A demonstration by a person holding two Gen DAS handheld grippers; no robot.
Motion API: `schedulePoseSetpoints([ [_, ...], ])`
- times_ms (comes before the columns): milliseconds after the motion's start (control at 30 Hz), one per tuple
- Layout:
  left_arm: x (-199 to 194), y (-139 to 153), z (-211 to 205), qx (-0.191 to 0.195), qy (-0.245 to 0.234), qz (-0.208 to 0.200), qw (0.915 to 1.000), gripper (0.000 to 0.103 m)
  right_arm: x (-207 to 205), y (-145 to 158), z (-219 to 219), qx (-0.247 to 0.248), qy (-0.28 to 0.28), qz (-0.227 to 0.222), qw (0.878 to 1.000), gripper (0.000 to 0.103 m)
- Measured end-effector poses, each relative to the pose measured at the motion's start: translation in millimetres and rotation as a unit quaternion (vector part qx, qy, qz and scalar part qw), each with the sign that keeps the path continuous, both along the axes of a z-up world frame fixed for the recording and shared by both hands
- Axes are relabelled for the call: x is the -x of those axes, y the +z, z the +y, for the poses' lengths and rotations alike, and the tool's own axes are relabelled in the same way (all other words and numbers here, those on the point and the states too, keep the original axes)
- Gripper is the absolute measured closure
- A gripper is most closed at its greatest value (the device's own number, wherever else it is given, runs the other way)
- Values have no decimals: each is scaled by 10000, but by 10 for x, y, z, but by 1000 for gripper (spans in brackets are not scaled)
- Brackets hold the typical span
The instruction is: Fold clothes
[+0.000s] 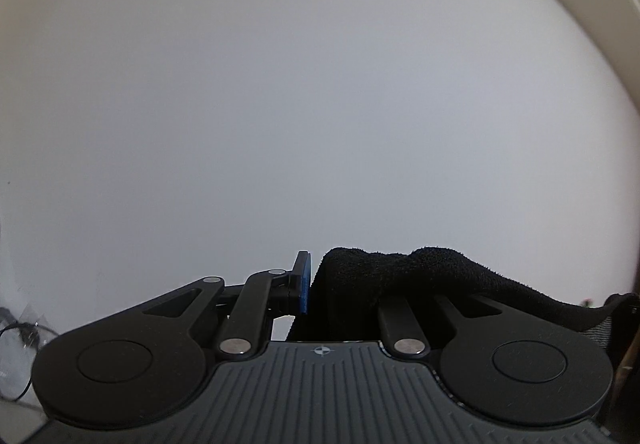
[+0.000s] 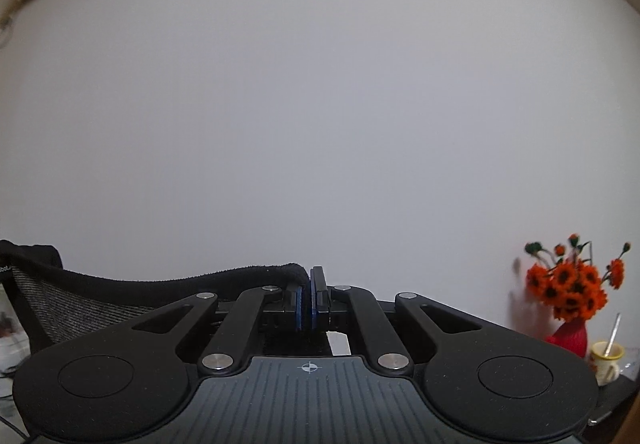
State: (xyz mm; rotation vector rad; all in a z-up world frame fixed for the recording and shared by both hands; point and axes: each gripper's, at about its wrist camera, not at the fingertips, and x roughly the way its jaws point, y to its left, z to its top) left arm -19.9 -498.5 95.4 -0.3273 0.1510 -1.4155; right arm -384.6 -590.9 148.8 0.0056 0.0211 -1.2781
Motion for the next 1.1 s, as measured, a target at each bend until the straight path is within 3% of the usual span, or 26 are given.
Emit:
schedulePoseSetpoints([
  [67, -72, -101, -276, -117, 114, -19, 9999, 91, -130, -120, -338, -68, -131, -47, 9999, 99],
  [200, -178, -467, -709, -730, 193, 36, 9971, 90, -455, -579, -828, -229, -444, 323, 9982, 99],
  [300, -191, -896, -962, -1369, 133, -132, 9904, 90, -633, -1132, -1182, -896, -443, 495, 9938, 99],
  [367, -194, -1270, -1135, -1935, 30, -216, 9809, 90, -733, -1512, -1388, -1361, -452, 623, 9877, 99],
  [467, -217, -1828, -1318, -2753, -82, -220, 9611, 90, -875, -2053, -1656, -1963, -504, 920, 9749, 99],
  [533, -301, -2097, -1468, -3409, -217, -83, 9398, 90, -956, -2385, -1802, -2365, -565, 1103, 9637, 99],
  [567, -346, -2228, -1545, -3734, -287, -9, 9272, 84, -981, -2526, -1877, -2551, -628, 1249, 9568, 99],
  [633, -299, -2446, -1754, -4369, -691, 130, 8968, 60, -1095, -2805, -1980, -2888, -602, 1719, 9399, 99],
  [667, -308, -2523, -1798, -4574, -815, 86, 8855, 38, -1143, -2909, -2037, -3052, -576, 1902, 9313, 92],
  [700, -323, -2595, -1833, -4761, -926, 27, 8745, 26, -1186, -3000, -2096, -3214, -551, 2062, 9226, 84],
  [733, -326, -2591, -1811, -4842, -992, -73, 8693, 25, -1211, -3066, -2144, -3413, -541, 2142, 9136, 61],
  [767, -327, -2576, -1780, -4906, -1050, -178, 8648, 21, -1185, -3108, -2170, -3577, -526, 2142, 9074, 31],
  [833, -398, -2451, -1697, -4923, -1336, -152, 8600, 18, -1101, -3181, -2211, -3873, -491, 2104, 8963, 4],
  [967, -622, -2248, -1416, -4881, -2023, 345, 8483, 16, -983, -3062, -1823, -4089, -112, 1840, 8938, 5],
  [1100, -676, -2157, -839, -4818, -2261, 866, 8422, 16, -905, -2831, -1230, -4181, 346, 1496, 8953, 6],
])
